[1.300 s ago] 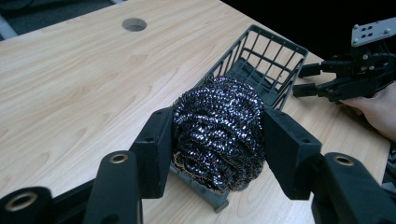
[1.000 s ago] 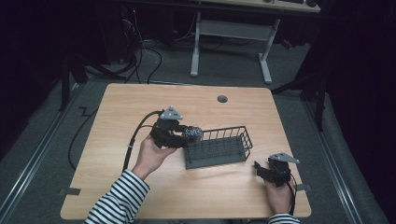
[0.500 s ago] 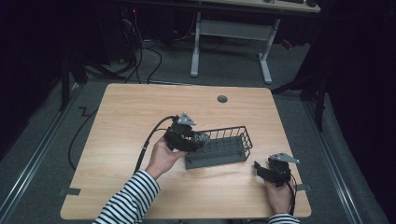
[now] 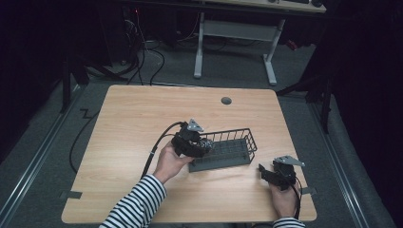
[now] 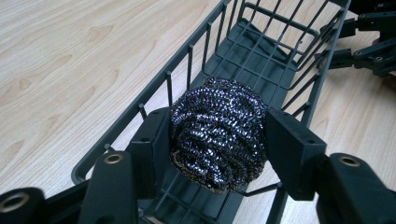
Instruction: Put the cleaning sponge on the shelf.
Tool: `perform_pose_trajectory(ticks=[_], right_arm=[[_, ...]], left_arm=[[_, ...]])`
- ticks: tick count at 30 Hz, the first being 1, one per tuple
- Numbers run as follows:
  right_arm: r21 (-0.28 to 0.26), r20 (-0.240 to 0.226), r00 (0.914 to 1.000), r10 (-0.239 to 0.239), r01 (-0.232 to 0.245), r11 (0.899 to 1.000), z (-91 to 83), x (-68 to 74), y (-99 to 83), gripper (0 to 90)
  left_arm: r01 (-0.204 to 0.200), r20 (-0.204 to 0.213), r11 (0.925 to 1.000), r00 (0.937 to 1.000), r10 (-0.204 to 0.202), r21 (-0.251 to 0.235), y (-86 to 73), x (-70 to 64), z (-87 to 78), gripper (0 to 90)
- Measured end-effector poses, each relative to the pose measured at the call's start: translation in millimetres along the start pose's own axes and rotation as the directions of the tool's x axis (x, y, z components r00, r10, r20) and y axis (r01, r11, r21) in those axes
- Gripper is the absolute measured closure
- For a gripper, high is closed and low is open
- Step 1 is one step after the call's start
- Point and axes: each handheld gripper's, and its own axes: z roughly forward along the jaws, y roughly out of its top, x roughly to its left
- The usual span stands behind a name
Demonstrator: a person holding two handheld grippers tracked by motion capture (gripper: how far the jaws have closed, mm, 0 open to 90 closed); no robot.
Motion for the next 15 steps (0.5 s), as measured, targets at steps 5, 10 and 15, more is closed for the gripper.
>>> perform_pose_trajectory(ticks=[5, 10, 15], right_arm=[[0.000, 0.000, 1.0000, 0.000, 0.000, 1.000, 0.0, 0.0, 0.0, 36.4], [0.000, 0.000, 1.0000, 0.000, 0.000, 1.000, 0.0, 0.0, 0.0, 36.5], [0.000, 0.001, 1.0000, -0.001, 0.001, 1.000, 0.0, 0.1, 0.0, 36.4]], left_arm=[[0.021, -0.005, 0.9996, 0.9998, -0.021, -0.018, -1.1, 2.1, 0.4, 38.5], [0.044, -0.002, 0.9980, 0.9990, -0.045, -0.046, -2.8, 5.0, -5.5, 31.1], [0.053, 0.000, 0.9957, 0.9986, -0.053, -0.076, -3.9, 6.9, -16.1, 29.7]])
